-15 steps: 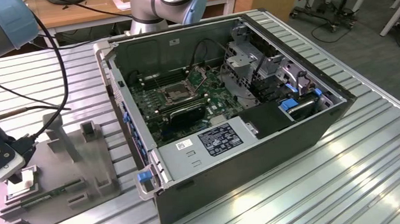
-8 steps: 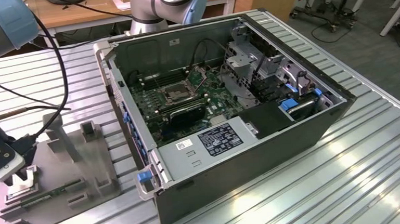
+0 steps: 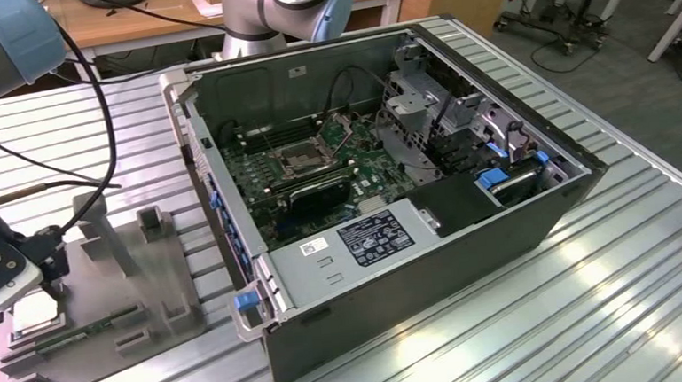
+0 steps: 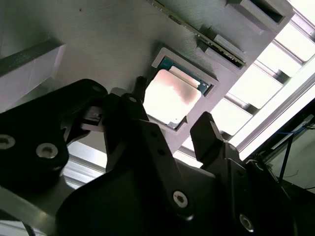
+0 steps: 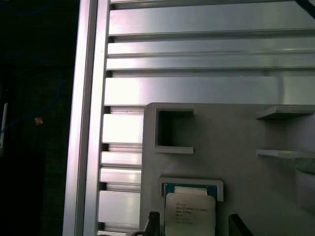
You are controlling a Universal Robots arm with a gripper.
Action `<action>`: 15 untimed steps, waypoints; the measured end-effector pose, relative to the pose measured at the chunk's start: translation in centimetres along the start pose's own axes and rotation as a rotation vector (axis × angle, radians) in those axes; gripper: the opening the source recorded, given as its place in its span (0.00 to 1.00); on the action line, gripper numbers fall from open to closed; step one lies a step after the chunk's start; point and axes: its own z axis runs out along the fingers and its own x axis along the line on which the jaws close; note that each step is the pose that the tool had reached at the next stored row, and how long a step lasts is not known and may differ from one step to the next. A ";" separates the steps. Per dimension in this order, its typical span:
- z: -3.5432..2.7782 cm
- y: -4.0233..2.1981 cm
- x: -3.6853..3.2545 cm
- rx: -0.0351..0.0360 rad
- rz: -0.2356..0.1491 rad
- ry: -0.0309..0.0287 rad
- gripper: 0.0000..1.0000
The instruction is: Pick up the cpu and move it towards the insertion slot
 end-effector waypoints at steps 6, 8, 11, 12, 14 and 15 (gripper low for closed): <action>0.01 0.00 0.00 0.0000 0.000 0.0000 0.65; 0.03 0.00 0.00 0.0000 0.000 0.0000 0.65; 0.05 0.00 0.00 0.0000 0.000 0.0000 0.65; 0.05 0.00 0.00 0.0000 0.000 0.0000 0.65; 0.06 0.00 0.00 0.0000 0.000 -0.0001 0.65; 0.10 0.00 0.00 -0.0001 0.000 -0.0003 0.65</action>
